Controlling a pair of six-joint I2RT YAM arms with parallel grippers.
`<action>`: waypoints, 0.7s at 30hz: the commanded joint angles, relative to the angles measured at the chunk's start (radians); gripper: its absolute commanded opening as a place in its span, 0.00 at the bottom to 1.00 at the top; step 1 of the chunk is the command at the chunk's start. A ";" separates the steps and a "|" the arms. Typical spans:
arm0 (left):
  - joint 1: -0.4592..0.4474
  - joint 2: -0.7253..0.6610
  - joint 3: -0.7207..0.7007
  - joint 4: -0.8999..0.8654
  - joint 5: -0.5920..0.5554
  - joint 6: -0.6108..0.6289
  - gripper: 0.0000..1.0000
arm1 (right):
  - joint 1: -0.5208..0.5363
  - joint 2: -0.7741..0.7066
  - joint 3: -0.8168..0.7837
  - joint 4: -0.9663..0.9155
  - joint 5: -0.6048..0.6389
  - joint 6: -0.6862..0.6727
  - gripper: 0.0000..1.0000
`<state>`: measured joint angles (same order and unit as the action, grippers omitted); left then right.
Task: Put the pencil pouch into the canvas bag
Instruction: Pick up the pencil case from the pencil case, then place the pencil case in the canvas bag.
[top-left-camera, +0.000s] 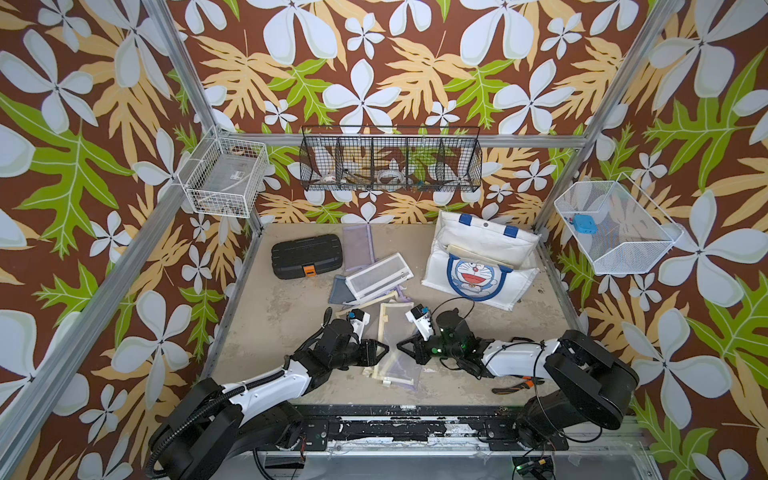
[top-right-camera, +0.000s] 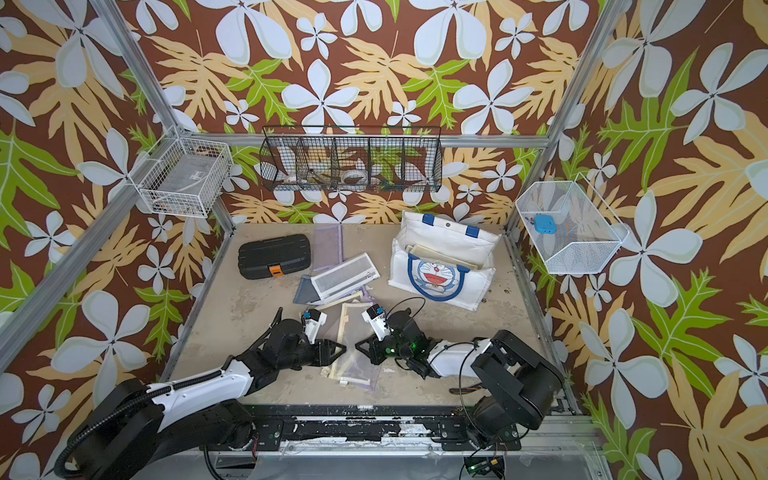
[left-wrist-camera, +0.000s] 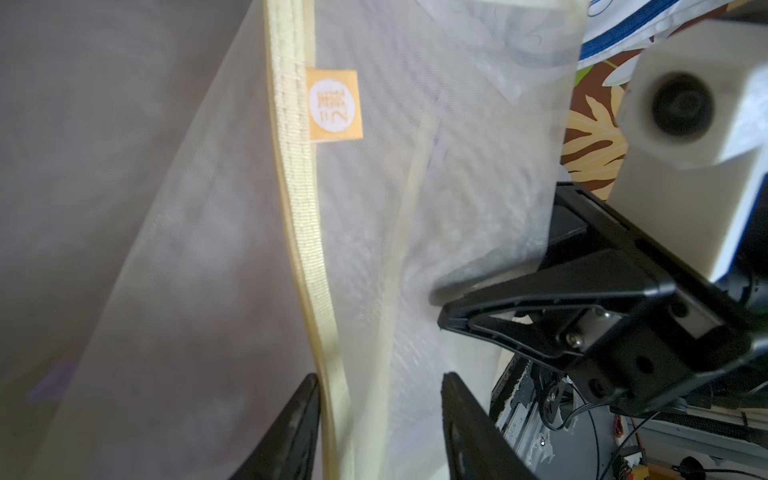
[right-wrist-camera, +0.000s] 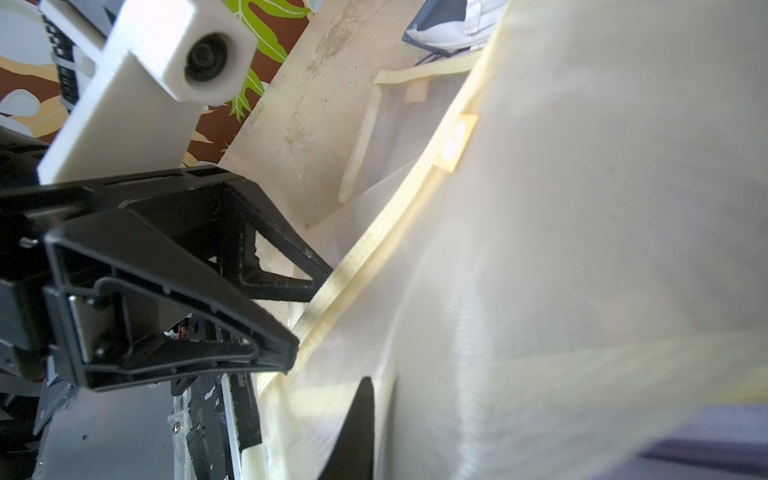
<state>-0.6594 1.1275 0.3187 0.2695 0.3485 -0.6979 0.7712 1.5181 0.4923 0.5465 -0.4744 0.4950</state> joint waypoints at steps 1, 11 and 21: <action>-0.002 -0.041 0.036 -0.020 -0.006 0.016 0.50 | 0.002 -0.048 0.011 -0.102 0.039 -0.067 0.09; 0.006 -0.131 0.155 -0.210 -0.150 0.106 0.58 | 0.002 -0.454 0.078 -0.496 0.270 -0.313 0.00; 0.006 -0.230 0.112 -0.158 -0.173 0.078 0.63 | 0.002 -0.562 0.261 -0.652 0.404 -0.526 0.00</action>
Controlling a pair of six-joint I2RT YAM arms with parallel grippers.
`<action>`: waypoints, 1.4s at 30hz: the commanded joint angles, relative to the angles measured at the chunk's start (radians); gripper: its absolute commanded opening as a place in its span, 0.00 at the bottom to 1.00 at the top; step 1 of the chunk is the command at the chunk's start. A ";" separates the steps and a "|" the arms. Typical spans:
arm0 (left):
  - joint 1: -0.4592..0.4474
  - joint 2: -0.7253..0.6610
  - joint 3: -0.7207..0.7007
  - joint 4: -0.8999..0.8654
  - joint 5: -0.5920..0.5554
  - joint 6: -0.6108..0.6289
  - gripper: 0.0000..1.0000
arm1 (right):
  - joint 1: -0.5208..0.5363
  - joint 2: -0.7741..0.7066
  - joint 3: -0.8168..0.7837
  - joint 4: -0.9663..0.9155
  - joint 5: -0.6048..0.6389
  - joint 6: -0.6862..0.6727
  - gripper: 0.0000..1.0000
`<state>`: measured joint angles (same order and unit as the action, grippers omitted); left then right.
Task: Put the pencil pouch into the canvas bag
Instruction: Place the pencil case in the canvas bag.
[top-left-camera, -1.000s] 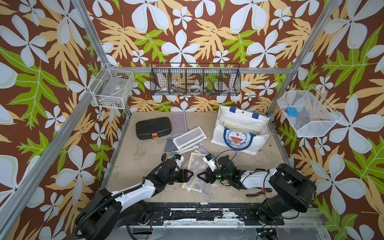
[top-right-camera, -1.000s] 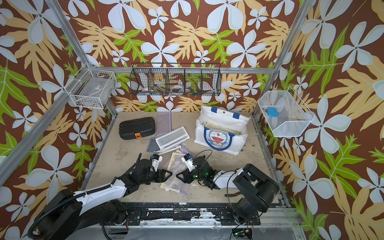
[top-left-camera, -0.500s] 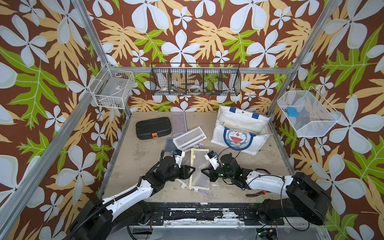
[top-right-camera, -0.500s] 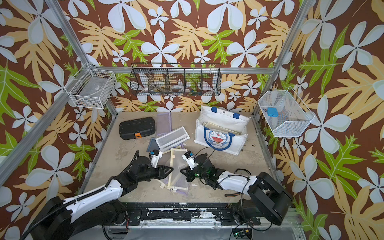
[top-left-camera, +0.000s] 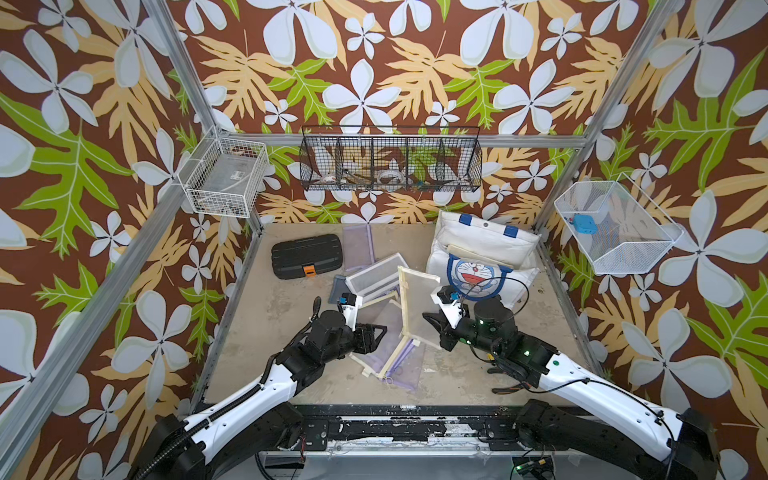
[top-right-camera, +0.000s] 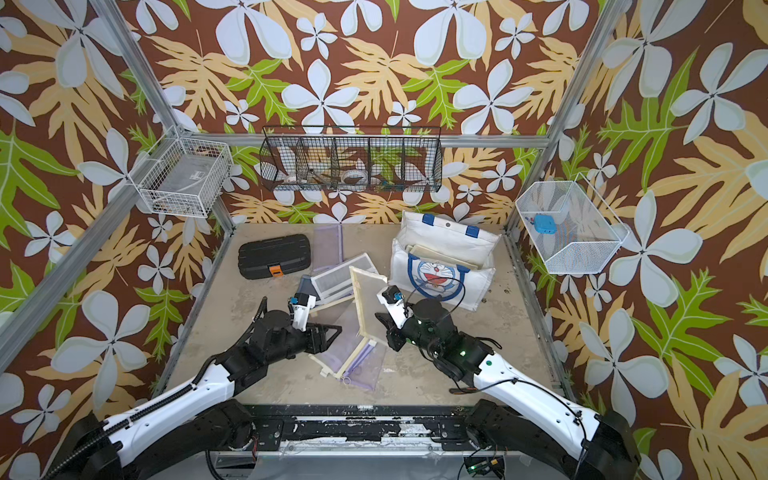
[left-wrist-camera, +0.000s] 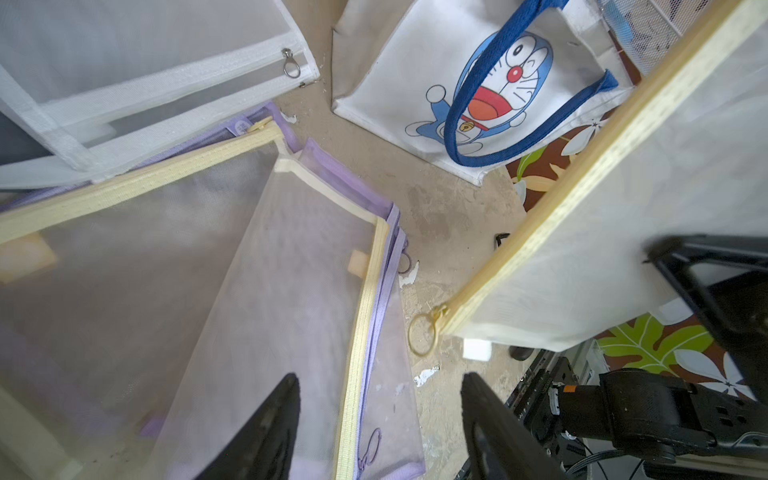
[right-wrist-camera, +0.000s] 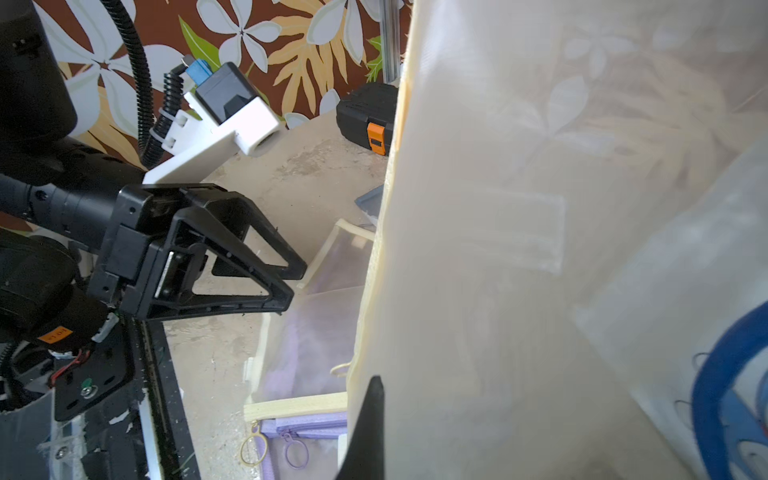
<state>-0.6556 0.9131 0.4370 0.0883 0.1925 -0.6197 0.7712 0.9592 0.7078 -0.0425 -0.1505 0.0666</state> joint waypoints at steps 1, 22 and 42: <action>0.002 -0.021 -0.013 0.023 -0.019 0.000 0.63 | 0.000 -0.003 0.079 -0.082 0.117 -0.129 0.00; 0.002 0.017 0.014 0.131 0.088 0.057 0.67 | -0.305 0.315 0.660 -0.091 0.575 -0.731 0.00; 0.004 0.029 0.058 0.161 0.129 0.063 0.73 | -0.432 0.467 0.448 -0.003 0.632 -0.784 0.05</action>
<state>-0.6544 0.9520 0.4961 0.2409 0.3294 -0.5671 0.3397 1.4200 1.1522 -0.0944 0.4816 -0.7368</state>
